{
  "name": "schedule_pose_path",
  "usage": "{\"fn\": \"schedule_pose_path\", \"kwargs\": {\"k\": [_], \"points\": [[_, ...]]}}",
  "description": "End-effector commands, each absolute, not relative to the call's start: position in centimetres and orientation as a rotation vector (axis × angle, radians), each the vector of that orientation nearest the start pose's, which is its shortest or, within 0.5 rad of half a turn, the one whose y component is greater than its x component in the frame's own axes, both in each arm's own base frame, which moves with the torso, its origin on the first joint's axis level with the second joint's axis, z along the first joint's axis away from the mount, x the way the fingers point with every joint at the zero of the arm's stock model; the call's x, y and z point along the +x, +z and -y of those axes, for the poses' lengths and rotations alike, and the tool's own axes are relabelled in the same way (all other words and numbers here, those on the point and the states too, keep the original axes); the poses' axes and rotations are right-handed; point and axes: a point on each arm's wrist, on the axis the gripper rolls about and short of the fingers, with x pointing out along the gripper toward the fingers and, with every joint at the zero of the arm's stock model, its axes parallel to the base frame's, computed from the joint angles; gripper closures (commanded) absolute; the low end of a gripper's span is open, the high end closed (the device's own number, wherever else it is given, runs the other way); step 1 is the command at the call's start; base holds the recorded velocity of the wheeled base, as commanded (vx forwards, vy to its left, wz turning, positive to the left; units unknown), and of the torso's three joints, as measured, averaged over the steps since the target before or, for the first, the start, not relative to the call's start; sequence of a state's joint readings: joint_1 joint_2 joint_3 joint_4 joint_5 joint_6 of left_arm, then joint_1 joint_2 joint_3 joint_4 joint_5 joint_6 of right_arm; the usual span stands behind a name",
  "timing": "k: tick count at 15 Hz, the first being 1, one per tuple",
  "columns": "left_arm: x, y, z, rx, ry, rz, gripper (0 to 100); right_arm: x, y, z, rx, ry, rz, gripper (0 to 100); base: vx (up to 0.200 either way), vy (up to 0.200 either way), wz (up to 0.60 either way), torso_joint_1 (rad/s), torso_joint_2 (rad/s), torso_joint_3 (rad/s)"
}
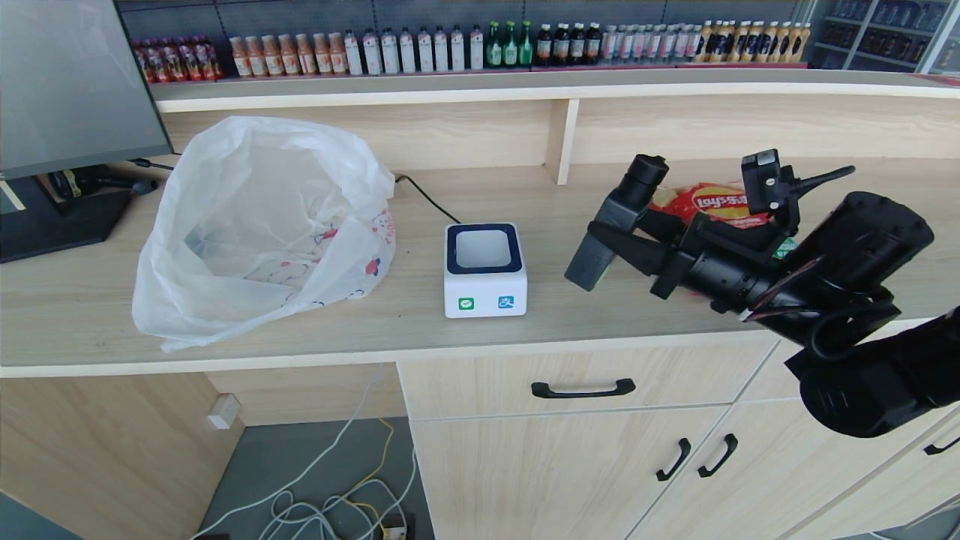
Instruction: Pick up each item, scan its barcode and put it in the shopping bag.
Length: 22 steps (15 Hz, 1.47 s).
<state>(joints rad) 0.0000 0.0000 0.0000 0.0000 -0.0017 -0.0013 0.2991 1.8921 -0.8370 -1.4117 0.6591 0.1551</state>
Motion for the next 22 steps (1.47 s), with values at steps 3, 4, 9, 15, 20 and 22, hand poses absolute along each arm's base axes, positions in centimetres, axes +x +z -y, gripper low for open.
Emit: {"fn": "schedule_pose_path", "kwargs": {"k": [3,4,9,15,20,22], "points": [[-2.3,7.5,0.0,-0.002,-0.002,0.0,0,34.3,21.7,-7.5,-0.023,1.06,0.343,100,0.0,0.0,0.0,0.0,0.0,0.0],[-2.3,7.5,0.0,-0.002,-0.002,0.0,0,34.7,22.1,-6.5,-0.049,1.095,0.35,100,0.0,0.0,0.0,0.0,0.0,0.0],[-2.3,7.5,0.0,-0.002,-0.002,0.0,0,35.9,21.2,-6.2,-0.071,1.198,0.327,100,0.0,0.0,0.0,0.0,0.0,0.0],[-2.3,7.5,0.0,-0.002,-0.002,0.0,0,36.6,19.8,-8.2,-0.029,1.277,0.273,100,0.0,0.0,0.0,0.0,0.0,0.0],[-2.3,7.5,0.0,-0.002,-0.002,0.0,0,39.7,19.7,-7.0,-0.058,1.238,0.319,100,0.0,0.0,0.0,0.0,0.0,0.0],[-2.3,7.5,0.0,-0.002,-0.002,0.0,0,39.8,19.2,-7.2,-0.056,1.241,0.313,100,0.0,0.0,0.0,0.0,0.0,0.0]]}}
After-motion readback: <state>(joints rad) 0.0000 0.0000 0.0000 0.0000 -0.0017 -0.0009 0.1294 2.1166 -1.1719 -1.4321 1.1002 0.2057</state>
